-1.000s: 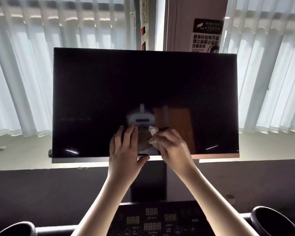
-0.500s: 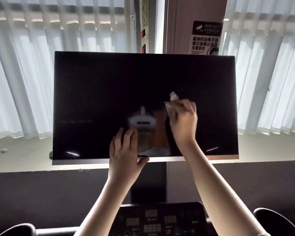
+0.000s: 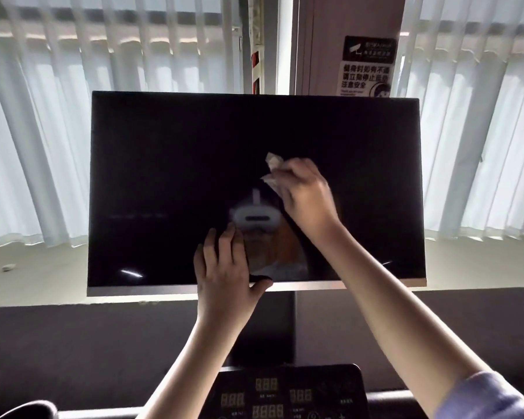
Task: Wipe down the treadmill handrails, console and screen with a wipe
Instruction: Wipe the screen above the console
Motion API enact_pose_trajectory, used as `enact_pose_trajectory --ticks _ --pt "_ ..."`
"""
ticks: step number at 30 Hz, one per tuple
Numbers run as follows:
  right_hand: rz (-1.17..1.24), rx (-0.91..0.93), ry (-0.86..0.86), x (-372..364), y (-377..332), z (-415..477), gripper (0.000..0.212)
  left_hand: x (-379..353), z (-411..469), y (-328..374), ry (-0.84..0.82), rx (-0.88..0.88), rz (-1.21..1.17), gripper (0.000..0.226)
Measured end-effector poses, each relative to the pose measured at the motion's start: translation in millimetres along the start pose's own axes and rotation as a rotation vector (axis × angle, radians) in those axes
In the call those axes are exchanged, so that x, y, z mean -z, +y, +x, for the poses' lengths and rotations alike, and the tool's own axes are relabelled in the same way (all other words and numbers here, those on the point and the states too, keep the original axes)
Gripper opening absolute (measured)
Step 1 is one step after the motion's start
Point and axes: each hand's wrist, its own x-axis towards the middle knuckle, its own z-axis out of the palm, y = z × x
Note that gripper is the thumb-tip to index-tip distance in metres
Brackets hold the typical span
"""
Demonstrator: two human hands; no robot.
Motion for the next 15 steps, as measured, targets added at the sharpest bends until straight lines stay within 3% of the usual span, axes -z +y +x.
enact_pose_trajectory --ticks 2,6,9,11,15 --pt "-0.037 -0.022 0.035 4 15 9 0.021 0 0 1 -0.005 -0.001 0.008 0.104" --pt "-0.089 -0.286 0.222 -3 23 28 0.009 2 1 4 -0.023 0.006 0.023 0.104" --pt "-0.042 -0.048 0.093 -11 15 26 0.009 1 0 5 -0.026 0.004 0.019 0.103" --pt "-0.077 0.003 0.058 -6 26 35 0.012 0 -1 5 -0.024 0.006 0.011 0.103" --pt "-0.219 -0.303 0.205 -10 40 65 0.027 1 -2 6 -0.044 0.02 0.013 0.103"
